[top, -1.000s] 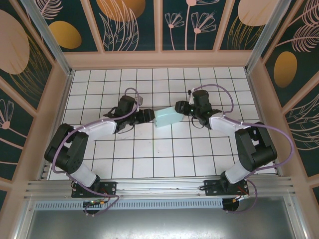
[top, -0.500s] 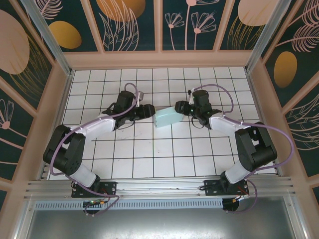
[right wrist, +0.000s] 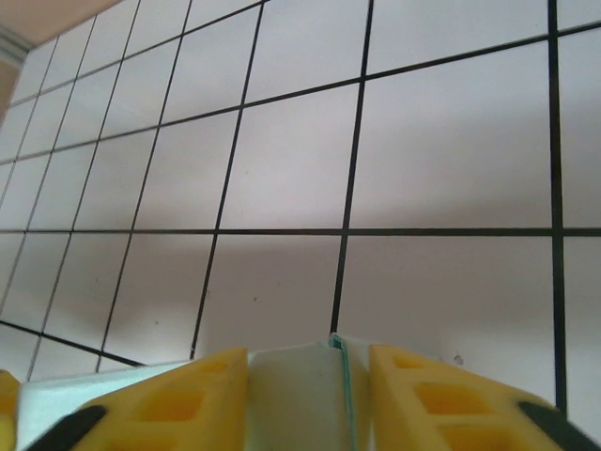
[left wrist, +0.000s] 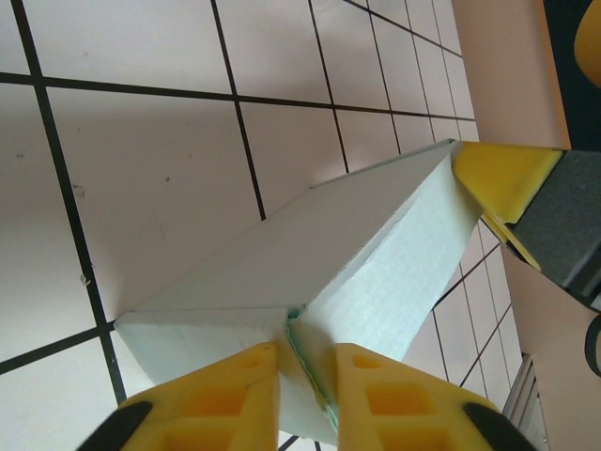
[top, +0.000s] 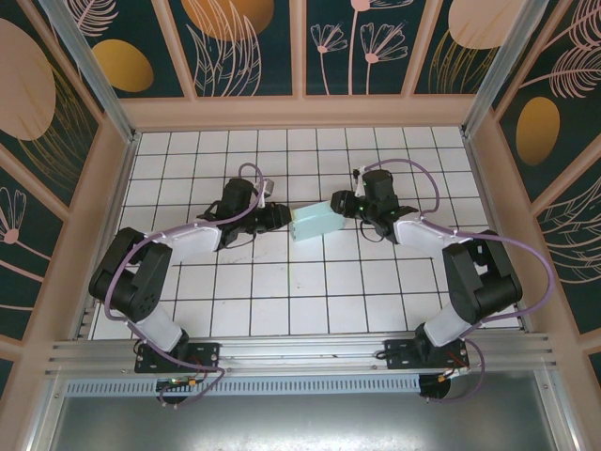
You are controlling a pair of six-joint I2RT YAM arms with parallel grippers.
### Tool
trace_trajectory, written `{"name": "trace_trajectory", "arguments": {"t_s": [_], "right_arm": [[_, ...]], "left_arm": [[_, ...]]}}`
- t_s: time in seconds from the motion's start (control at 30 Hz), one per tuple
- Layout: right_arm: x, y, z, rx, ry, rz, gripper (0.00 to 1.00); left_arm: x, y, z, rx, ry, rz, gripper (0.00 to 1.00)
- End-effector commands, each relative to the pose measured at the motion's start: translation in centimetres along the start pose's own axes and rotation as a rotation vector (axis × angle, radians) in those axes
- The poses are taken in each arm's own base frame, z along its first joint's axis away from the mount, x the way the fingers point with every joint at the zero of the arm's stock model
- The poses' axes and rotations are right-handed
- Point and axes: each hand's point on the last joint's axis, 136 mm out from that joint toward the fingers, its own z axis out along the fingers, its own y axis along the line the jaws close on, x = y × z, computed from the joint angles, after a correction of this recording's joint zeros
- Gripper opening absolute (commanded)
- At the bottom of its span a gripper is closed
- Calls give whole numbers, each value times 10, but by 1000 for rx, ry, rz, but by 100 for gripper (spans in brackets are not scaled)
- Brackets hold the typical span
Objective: Fold the paper box
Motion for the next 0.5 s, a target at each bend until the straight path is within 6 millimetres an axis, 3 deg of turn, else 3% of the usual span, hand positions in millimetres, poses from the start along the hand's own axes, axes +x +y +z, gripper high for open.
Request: {"name": "trace_trajectory", "arguments": {"t_s": [0.0, 0.1, 0.27, 0.37, 0.4, 0.47], "right_arm": [[11, -6, -2, 22, 39, 12, 23], [1, 5, -8, -11, 23, 12, 26], [-23, 21, -23, -42, -39, -5, 55], [-31, 22, -30, -32, -68, -7, 62], [-32, 21, -32, -27, -74, -8, 64], [-34, 19, -37, -13, -90, -6, 68]], "left_arm": [[51, 70, 7, -207, 127, -105, 15], [50, 70, 7, -216, 129, -97, 17], [30, 53, 7, -197, 104, -40, 33], [8, 36, 8, -173, 67, 6, 55], [-7, 18, 1, -144, 25, 45, 64], [-25, 3, -3, -128, -20, 104, 79]]}}
